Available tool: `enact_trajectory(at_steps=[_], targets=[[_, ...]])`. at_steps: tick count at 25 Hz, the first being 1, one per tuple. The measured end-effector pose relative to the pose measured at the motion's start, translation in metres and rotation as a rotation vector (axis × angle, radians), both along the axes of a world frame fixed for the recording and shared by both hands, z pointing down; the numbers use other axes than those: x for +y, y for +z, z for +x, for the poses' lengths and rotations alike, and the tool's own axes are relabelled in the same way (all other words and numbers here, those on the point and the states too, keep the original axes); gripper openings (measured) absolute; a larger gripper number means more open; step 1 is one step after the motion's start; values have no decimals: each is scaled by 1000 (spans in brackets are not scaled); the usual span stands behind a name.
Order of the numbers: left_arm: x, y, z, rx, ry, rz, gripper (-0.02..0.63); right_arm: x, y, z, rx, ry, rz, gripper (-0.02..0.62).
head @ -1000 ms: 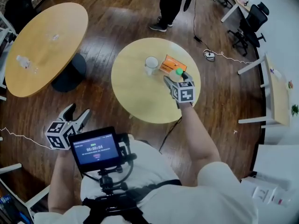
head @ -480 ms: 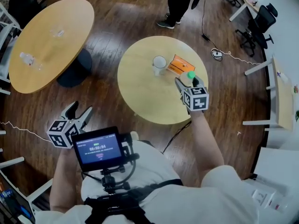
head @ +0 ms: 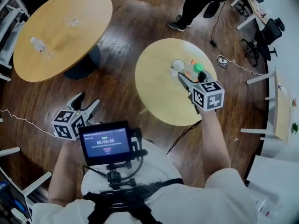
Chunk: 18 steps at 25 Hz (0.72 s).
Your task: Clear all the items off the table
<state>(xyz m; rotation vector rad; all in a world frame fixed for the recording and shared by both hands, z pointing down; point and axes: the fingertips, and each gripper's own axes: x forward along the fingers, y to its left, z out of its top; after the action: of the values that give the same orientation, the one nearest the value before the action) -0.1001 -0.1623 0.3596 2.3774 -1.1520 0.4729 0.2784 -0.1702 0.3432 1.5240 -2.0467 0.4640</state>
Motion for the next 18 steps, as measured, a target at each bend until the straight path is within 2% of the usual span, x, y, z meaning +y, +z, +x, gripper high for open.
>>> enact_trajectory(at_steps=[9, 11, 12, 16, 18], targets=[[-8, -17, -16, 13, -85, 67, 317, -52, -28, -55, 12, -180, 29, 307], [-9, -25, -28, 4, -100, 80, 316, -70, -33, -77, 5, -216, 25, 306], [-12, -28, -46, 0, -106, 83, 316, -82, -34, -100, 1, -233, 23, 306], [-37, -29, -170, -15, -138, 77, 316, -146, -31, -241, -9, -297, 11, 307], [-45, -33, -215, -24, -166, 77, 316, -174, -27, -296, -18, -328, 3, 306]])
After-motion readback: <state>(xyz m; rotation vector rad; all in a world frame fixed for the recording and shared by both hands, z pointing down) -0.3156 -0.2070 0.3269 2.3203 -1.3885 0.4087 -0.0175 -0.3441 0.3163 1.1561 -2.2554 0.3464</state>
